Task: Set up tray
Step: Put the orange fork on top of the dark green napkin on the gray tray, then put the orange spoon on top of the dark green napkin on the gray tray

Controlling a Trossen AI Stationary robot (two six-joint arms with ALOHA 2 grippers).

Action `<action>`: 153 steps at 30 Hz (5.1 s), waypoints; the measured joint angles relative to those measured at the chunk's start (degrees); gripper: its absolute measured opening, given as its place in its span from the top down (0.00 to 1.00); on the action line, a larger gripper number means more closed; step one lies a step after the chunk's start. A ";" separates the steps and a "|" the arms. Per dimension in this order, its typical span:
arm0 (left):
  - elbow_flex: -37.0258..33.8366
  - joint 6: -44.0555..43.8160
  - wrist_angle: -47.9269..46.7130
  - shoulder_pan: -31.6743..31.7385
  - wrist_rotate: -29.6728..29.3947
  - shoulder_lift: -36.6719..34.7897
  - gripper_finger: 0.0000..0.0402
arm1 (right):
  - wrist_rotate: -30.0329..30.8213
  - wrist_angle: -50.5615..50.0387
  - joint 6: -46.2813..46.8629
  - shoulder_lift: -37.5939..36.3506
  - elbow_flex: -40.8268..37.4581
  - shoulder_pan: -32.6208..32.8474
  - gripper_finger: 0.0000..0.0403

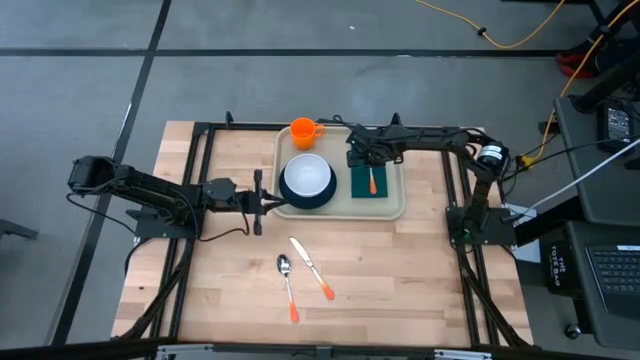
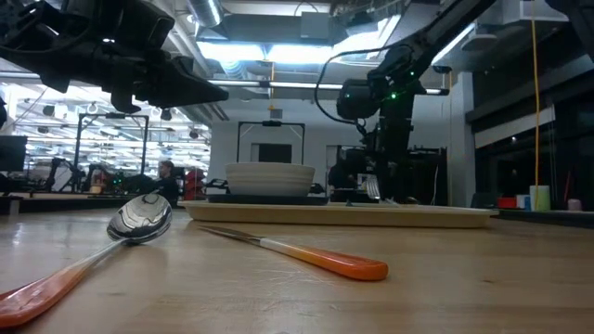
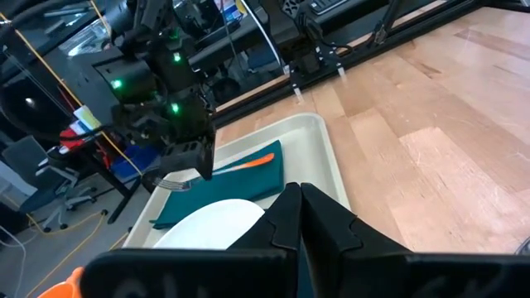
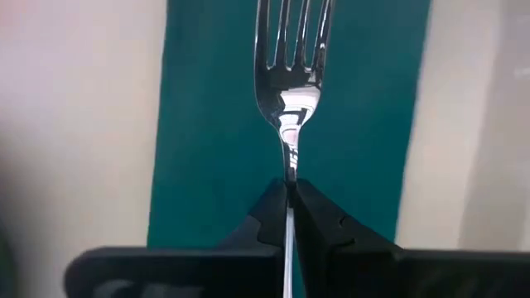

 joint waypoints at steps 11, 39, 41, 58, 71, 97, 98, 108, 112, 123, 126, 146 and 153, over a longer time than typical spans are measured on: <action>0.00 -0.01 0.00 -0.01 0.00 -0.01 0.99 | -1.80 1.08 -0.24 2.04 0.02 -2.16 0.97; 0.00 -0.01 0.00 0.00 0.00 -0.01 0.99 | -1.62 1.78 -1.33 2.04 0.02 -2.21 0.96; -0.01 -0.01 0.00 0.00 0.00 -0.02 0.99 | -1.62 1.78 -1.27 2.04 0.02 -2.21 0.96; -0.01 -0.05 0.00 -0.07 2.03 -0.02 0.99 | -0.80 2.97 -1.46 2.04 0.04 -2.21 0.96; -0.01 -0.03 -0.02 -0.07 2.05 0.00 0.99 | -1.99 2.92 -1.55 4.42 0.15 -2.21 0.96; -0.01 -0.03 -0.04 -0.07 2.08 0.00 0.99 | -3.57 3.22 -1.53 4.68 0.13 -2.27 0.76; -0.01 -0.03 -0.04 -0.07 2.08 0.00 0.99 | -3.59 3.22 -1.53 4.68 0.13 -2.27 0.76; -0.01 -0.03 -0.06 -0.07 2.08 -0.01 1.00 | -4.72 2.68 -3.25 4.68 0.61 -2.27 0.72; -0.01 -0.03 -0.10 -0.07 2.08 -0.01 0.99 | -4.86 1.53 -4.34 4.70 1.98 -2.27 0.72; -0.01 -0.04 -0.48 -0.08 2.10 -0.01 0.99 | -4.76 -5.79 -4.36 4.70 4.97 -2.96 0.72; -0.01 -0.03 -0.59 -0.07 2.10 -0.02 0.99 | -3.64 -9.34 -4.30 4.70 5.64 -3.30 0.72; -0.01 1.33 -1.75 -0.07 2.03 -0.02 0.99 | 10.68 -12.56 -8.77 -6.89 8.92 9.77 0.72; -0.01 -0.27 -1.75 -0.08 2.05 -0.01 0.99 | 16.18 -11.26 -8.56 -9.44 8.70 22.34 0.72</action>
